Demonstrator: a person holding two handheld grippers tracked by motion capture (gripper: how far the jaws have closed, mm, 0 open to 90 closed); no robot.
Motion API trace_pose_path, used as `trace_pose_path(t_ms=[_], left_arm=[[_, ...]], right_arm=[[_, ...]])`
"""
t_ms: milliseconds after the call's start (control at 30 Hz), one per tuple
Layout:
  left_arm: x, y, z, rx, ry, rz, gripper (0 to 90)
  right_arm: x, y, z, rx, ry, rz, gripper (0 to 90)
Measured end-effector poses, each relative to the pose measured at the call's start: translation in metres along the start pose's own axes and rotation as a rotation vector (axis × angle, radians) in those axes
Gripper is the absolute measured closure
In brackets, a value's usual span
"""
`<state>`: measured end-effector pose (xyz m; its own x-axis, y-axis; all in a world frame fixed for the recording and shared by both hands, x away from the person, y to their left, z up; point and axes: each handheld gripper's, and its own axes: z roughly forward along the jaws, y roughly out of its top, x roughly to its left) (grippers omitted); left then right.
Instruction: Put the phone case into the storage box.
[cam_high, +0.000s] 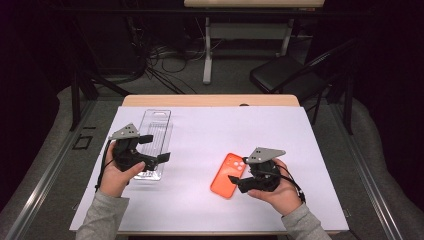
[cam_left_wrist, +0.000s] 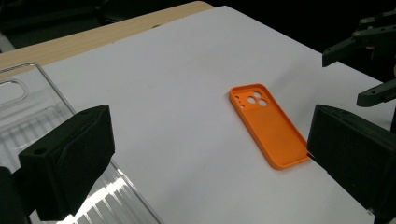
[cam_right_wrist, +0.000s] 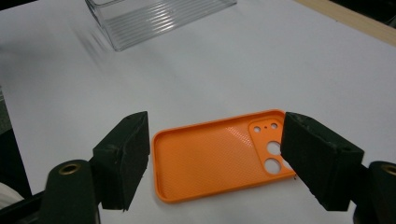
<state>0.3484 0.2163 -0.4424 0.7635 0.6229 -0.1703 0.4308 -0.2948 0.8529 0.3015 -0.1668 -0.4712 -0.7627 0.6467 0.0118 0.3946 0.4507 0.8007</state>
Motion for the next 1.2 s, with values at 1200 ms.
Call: trace_pose_path(t_ms=[1200], left_arm=[[-0.003,-0.004,-0.007,-0.005,0.017,-0.004,4.1]], right_arm=[[0.023,0.017,0.054,0.444,0.137,-0.068,56.7]])
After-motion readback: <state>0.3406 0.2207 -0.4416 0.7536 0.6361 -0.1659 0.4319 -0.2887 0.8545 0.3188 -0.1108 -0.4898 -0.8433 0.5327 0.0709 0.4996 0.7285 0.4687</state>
